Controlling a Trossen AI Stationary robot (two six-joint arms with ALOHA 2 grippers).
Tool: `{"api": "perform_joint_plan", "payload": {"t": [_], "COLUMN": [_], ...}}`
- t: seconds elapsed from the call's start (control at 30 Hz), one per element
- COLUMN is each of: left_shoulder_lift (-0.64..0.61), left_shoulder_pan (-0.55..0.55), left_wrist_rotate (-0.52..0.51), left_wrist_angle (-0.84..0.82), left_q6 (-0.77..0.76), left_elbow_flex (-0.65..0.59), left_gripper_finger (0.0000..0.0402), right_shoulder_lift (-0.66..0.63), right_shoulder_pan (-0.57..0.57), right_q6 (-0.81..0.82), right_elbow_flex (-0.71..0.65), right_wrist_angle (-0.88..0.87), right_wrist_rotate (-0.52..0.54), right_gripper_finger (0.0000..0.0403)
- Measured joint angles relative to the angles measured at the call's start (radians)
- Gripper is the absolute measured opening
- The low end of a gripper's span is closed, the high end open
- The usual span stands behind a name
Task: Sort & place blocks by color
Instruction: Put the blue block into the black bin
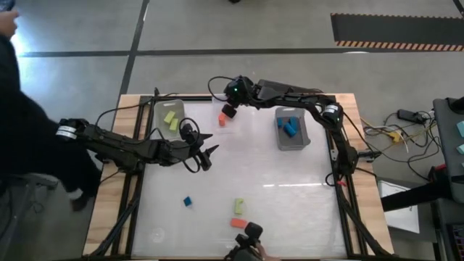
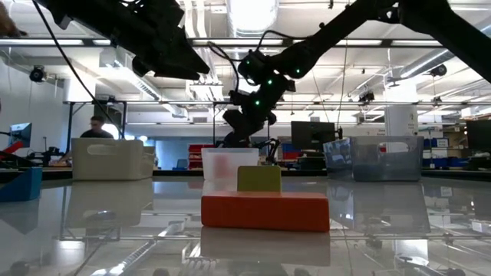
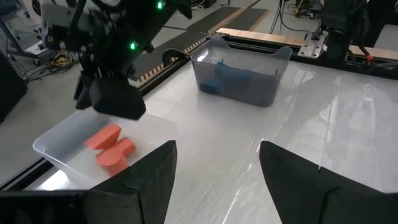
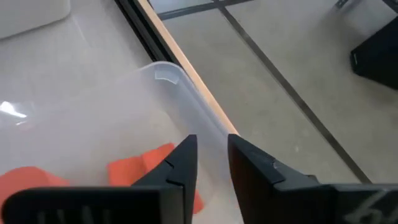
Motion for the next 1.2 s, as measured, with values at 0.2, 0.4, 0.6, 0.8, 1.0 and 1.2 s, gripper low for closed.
{"api": "perform_joint_plan", "payload": {"t": [0.2,0.4,0.6,0.8,1.0,1.2], "left_shoulder_lift": [0.0,0.0,0.0,0.0,0.0,0.0], "left_shoulder_pan": [-0.001,-0.004,-0.017,-0.053,-0.087,-0.114], "left_wrist_rotate": [0.0,0.002,0.006,0.008,0.01,0.01], "left_wrist_angle": [0.0,0.0,0.0,0.001,0.001,0.002], "left_q6": [-0.014,-0.071,-0.133,-0.172,-0.217,-0.269], "left_elbow_flex": [0.0,0.0,0.0,0.0,0.0,0.0], "left_gripper_finger": [0.0215,0.0215,0.0215,0.0215,0.0215,0.0215], "right_shoulder_lift": [-0.069,-0.179,-0.29,-0.423,-0.565,-0.687], "right_shoulder_pan": [0.012,0.08,0.196,0.309,0.421,0.518], "right_q6": [0.022,0.045,0.063,0.126,0.186,0.223], "right_elbow_flex": [0.0,-0.014,-0.124,-0.3,-0.497,-0.674], "right_wrist_angle": [-0.088,-0.24,-0.257,-0.217,-0.127,0.041], "right_wrist_rotate": [0.0,-0.004,-0.004,0.0,0.0,0.0], "right_gripper_finger": [0.0104,0.0107,0.0094,0.008,0.0075,0.0076]}}
